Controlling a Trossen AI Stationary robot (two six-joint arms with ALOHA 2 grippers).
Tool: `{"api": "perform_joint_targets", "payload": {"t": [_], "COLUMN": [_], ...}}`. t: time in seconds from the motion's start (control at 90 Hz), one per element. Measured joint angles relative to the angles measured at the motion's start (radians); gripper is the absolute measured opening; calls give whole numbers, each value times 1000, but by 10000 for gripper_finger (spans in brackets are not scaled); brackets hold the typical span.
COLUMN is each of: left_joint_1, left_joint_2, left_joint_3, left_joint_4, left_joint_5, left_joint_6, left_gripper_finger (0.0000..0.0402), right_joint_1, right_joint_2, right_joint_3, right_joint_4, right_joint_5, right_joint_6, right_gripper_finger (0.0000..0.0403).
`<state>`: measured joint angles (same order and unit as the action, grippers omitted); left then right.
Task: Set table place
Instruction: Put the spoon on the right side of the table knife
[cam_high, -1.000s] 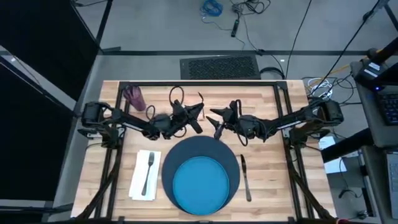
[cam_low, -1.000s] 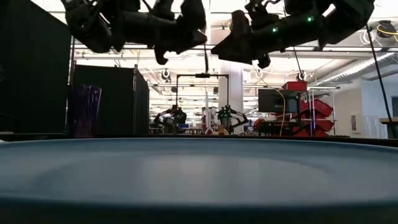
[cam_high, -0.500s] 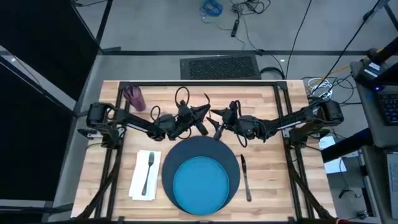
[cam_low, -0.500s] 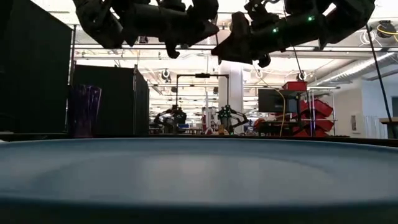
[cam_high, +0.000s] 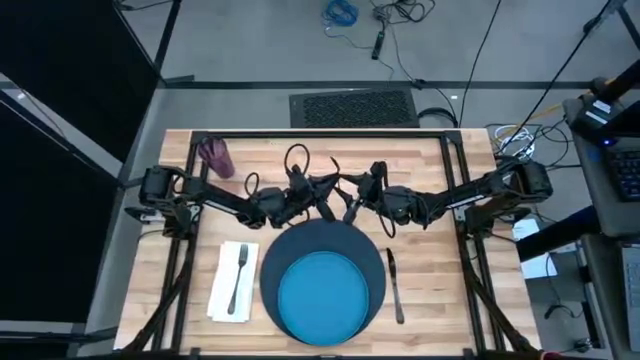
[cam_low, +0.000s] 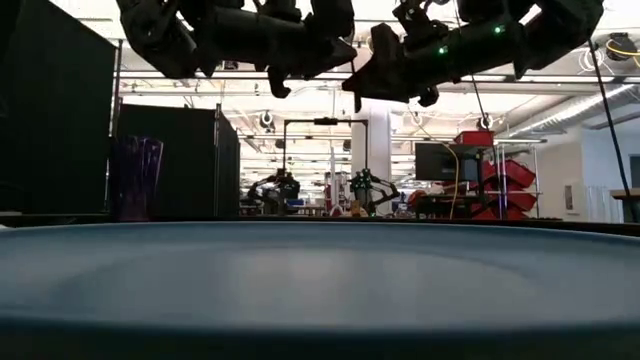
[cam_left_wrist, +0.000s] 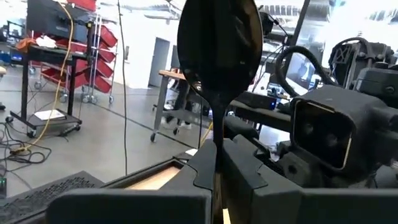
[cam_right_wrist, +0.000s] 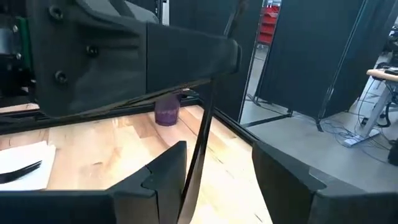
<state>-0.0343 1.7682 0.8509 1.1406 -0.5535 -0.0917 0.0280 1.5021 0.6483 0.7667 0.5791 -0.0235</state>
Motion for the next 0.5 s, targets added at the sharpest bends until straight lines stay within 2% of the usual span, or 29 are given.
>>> {"api": "perform_joint_targets", "payload": {"t": [0.256, 0.367, 0.5], "left_joint_1": [0, 0, 0], "left_joint_2": [0, 0, 0], "left_joint_3": [0, 0, 0], "left_joint_4": [-6, -6, -7], "left_joint_5": [0, 0, 0], "left_joint_6": [-5, -5, -5], "left_gripper_finger": [0, 0, 0], "right_joint_1": [0, 0, 0], "right_joint_2": [0, 0, 0], "right_joint_3": [0, 0, 0], "right_joint_4": [0, 0, -6], "right_joint_5": [0, -1, -27], "right_joint_6": [-4, -22, -49], "right_gripper_finger": [128, 86, 16]}}
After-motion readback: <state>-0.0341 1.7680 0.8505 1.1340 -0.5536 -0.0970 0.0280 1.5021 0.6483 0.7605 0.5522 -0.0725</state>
